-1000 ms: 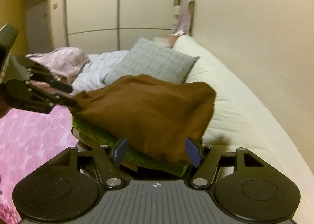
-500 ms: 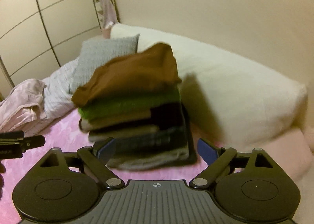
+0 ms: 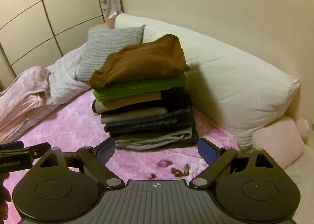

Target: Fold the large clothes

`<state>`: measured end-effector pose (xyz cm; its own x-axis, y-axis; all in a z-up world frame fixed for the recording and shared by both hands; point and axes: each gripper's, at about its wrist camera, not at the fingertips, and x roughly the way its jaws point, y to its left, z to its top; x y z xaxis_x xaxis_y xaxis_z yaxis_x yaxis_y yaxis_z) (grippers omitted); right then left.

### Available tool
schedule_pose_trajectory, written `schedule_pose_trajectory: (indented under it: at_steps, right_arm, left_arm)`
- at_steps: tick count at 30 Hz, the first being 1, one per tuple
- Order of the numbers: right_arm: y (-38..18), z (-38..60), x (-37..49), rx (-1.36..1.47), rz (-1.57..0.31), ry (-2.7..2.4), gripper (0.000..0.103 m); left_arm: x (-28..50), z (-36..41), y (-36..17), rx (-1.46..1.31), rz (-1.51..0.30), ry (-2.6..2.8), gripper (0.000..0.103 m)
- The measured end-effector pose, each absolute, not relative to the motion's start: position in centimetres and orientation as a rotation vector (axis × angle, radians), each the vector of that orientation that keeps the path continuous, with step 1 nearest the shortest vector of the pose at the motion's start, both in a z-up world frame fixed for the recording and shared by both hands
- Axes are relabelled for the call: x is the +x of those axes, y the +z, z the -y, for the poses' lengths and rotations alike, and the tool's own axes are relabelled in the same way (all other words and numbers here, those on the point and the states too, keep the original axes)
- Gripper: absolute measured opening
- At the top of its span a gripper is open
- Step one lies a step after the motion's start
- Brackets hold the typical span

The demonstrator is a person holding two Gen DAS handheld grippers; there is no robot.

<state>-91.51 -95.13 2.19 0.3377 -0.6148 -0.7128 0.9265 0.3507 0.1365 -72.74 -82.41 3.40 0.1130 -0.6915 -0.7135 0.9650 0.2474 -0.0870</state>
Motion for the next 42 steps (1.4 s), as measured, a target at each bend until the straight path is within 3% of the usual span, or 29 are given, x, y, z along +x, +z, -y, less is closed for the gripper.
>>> schedule_pose_trajectory:
  at_steps: [15, 42]
  right_arm:
    - [2.4, 94.6, -94.9, 0.557, -0.661, -1.021, 0.088]
    - [2.4, 92.3, -95.0, 0.545, -0.676, -1.047, 0.088]
  left_arm:
    - [-78.3, 81.2, 4.4, 0.443, -0.685, -1.260, 0.102]
    - [-79.2, 79.8, 4.2, 0.487, -0.715, -1.263, 0.102]
